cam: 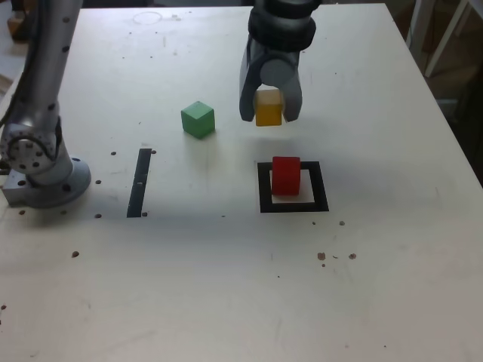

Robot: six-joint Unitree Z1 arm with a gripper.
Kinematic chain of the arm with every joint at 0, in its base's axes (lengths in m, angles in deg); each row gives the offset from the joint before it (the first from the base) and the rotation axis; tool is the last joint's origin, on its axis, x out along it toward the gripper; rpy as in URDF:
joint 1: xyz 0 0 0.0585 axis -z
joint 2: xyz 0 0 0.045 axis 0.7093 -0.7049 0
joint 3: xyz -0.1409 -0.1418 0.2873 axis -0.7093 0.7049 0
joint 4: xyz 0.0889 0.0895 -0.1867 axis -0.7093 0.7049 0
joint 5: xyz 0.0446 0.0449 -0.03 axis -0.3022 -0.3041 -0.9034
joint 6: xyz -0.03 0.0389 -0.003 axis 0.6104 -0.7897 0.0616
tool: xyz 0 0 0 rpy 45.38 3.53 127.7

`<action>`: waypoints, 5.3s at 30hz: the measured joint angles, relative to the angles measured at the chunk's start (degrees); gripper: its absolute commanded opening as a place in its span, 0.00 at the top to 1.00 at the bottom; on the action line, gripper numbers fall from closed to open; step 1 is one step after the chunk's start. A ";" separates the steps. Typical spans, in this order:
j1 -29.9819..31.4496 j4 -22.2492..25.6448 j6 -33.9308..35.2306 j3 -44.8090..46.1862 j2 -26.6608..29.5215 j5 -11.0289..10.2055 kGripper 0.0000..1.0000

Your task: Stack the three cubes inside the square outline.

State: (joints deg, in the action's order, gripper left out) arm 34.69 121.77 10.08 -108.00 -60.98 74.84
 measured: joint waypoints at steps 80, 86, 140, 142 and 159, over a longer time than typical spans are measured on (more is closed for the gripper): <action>13.16 3.72 8.39 0.50 4.06 0.08 0.01; 9.46 3.83 8.73 7.57 9.78 -1.62 0.01; -19.64 -8.91 14.11 23.11 3.89 5.76 0.51; -19.66 -9.29 14.09 23.09 3.85 5.75 0.63; -19.66 -10.51 13.36 23.09 3.85 5.35 0.74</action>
State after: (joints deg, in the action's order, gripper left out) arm 15.03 111.26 23.44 -84.91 -57.14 80.19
